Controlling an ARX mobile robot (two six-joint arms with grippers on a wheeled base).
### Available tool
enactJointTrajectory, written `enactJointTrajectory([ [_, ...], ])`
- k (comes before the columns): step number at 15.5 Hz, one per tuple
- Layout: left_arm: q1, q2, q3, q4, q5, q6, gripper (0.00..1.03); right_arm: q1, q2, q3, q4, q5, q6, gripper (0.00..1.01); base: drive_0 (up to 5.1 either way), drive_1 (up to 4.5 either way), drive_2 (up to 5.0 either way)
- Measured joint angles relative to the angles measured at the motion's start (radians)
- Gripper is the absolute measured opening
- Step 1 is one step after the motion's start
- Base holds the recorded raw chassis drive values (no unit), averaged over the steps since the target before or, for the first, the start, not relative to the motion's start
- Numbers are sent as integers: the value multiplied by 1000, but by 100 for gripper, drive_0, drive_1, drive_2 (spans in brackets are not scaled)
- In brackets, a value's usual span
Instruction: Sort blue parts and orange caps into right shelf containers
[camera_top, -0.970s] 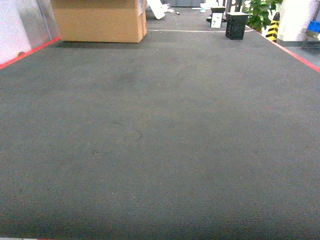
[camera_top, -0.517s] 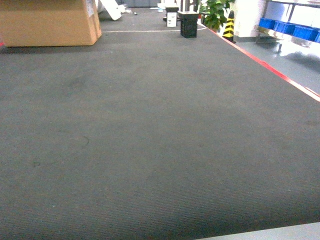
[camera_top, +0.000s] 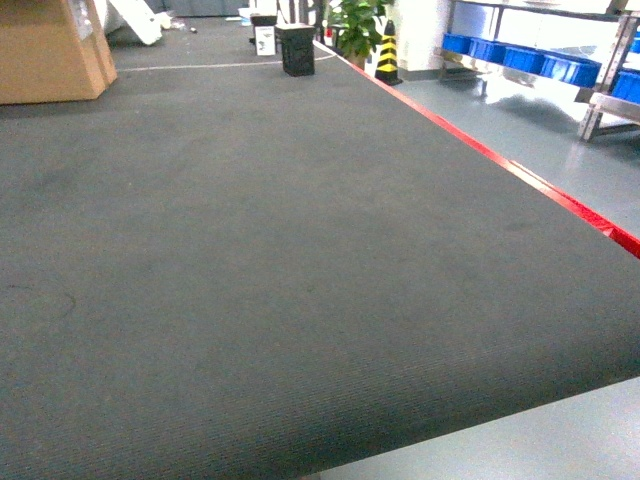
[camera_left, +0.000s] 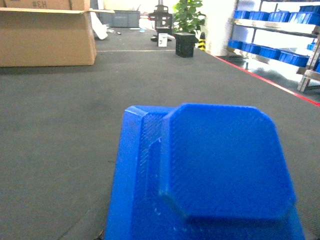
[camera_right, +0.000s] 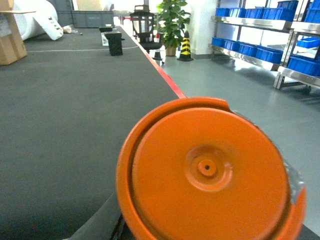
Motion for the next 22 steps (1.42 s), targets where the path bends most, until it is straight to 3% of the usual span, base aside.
enactJointTrajectory([
  [22,0,0,0,0,0,0,43,0,0,0,0,0,0,45,-159,-159,-159],
])
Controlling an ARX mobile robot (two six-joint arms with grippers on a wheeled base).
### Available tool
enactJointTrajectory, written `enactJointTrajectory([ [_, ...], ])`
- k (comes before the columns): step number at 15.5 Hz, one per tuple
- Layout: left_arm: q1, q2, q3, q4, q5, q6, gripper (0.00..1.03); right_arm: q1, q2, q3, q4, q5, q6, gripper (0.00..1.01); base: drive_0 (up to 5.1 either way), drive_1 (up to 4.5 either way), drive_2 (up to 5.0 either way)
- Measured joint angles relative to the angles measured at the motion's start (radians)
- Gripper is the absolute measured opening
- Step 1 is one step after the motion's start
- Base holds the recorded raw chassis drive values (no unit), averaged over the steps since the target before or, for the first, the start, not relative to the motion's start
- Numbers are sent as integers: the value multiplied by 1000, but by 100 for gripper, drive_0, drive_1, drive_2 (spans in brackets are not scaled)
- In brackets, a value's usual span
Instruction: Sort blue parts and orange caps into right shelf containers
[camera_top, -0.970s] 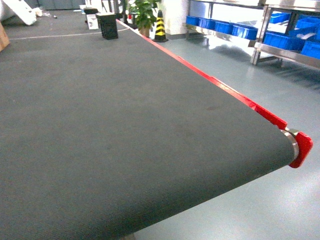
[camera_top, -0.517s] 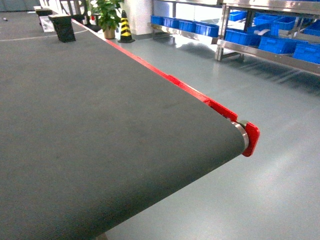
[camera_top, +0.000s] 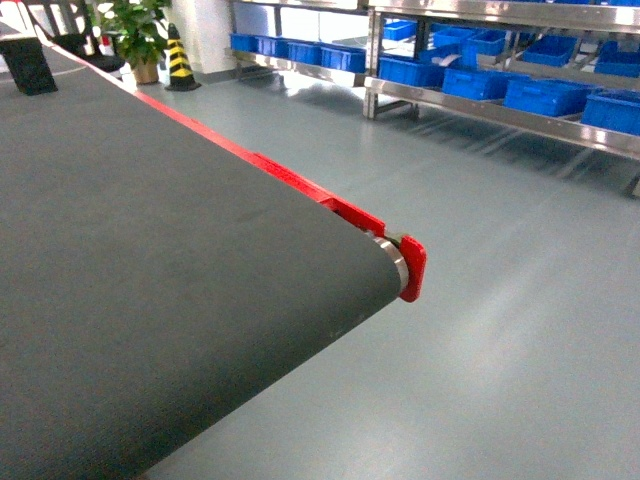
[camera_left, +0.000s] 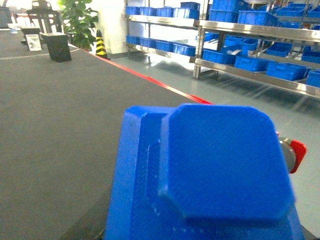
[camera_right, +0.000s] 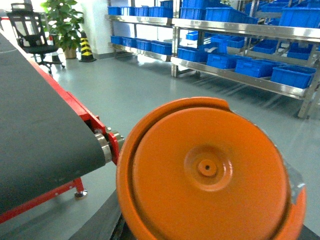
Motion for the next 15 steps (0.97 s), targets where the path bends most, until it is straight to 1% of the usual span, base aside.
enactJointTrajectory([
  [15,0,0,0,0,0,0,43,0,0,0,0,0,0,45,-152,-152,-152],
])
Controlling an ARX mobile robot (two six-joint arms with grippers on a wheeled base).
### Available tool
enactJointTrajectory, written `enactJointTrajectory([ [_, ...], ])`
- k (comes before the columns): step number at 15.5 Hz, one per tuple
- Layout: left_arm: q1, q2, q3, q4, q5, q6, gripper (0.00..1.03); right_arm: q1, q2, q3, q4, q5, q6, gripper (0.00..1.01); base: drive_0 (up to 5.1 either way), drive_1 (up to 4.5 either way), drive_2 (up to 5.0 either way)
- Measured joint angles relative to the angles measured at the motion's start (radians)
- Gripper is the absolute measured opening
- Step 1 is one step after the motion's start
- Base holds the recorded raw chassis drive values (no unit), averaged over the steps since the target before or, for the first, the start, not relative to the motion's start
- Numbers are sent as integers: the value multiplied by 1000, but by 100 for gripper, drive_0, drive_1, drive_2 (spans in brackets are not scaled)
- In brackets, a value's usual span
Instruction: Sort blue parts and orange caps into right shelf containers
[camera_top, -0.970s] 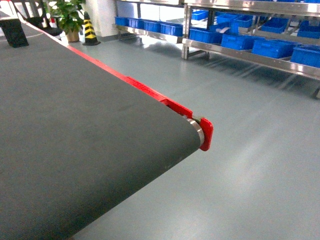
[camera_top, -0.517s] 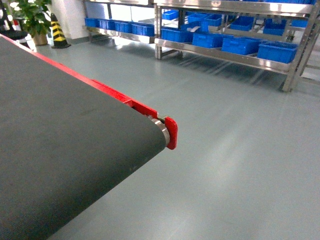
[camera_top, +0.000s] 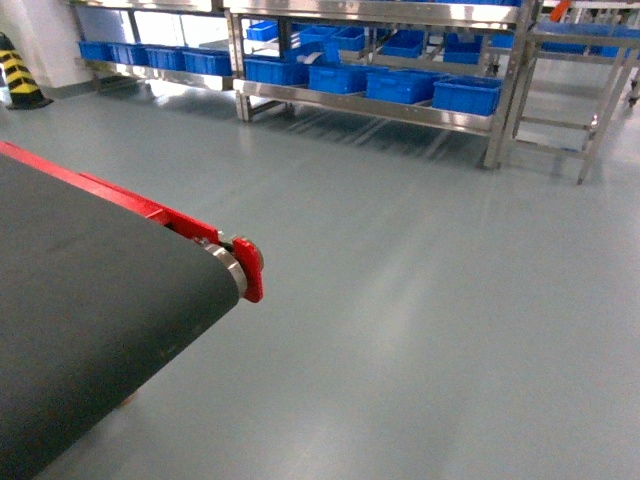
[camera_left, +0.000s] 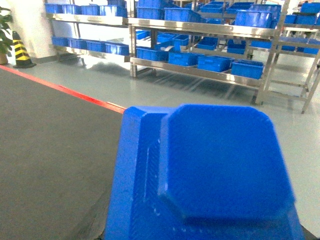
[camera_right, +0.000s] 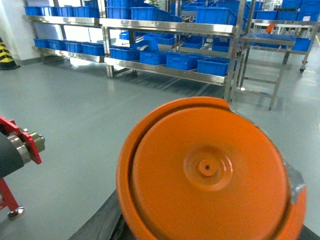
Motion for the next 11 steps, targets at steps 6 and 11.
enactJointTrajectory([
  [6,0,0,0,0,0,0,43,0,0,0,0,0,0,45,-151,-151,-151],
  [11,0,0,0,0,0,0,43,0,0,0,0,0,0,45,-151,-151,-151],
])
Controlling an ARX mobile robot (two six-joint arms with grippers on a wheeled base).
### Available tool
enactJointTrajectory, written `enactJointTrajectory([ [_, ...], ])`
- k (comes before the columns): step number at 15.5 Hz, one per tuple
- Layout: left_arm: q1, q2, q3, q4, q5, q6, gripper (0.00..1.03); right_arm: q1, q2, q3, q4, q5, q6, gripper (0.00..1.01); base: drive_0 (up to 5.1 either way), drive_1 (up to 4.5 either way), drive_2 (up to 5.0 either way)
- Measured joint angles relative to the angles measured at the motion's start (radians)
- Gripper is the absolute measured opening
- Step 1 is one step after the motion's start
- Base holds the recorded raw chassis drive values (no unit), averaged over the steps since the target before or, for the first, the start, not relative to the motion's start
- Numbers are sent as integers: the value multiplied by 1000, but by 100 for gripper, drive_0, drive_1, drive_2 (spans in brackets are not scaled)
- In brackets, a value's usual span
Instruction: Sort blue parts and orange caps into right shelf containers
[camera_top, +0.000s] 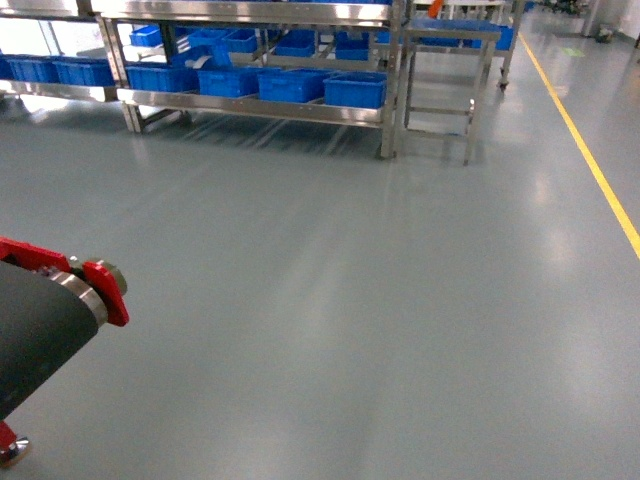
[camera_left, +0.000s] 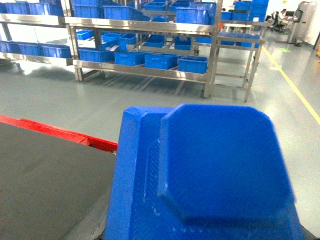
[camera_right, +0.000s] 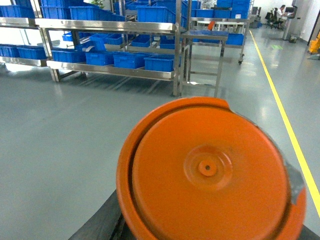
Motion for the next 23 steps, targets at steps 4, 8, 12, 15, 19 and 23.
enactJointTrajectory([
  [4,0,0,0,0,0,0,43,0,0,0,0,0,0,45,-156,-156,-156],
  [8,0,0,0,0,0,0,43,0,0,0,0,0,0,45,-162,-162,-162],
  [12,0,0,0,0,0,0,43,0,0,0,0,0,0,45,-162,-162,-162],
  [15,-1,0,0,0,1,0,43,0,0,0,0,1,0,45,-108,-108,-108],
  [19,-1,0,0,2,0,0,43,0,0,0,5,0,0,45,0,317,-317],
  [23,-1,0,0,0,0,0,43,0,0,0,0,0,0,45,-8,414,-431],
])
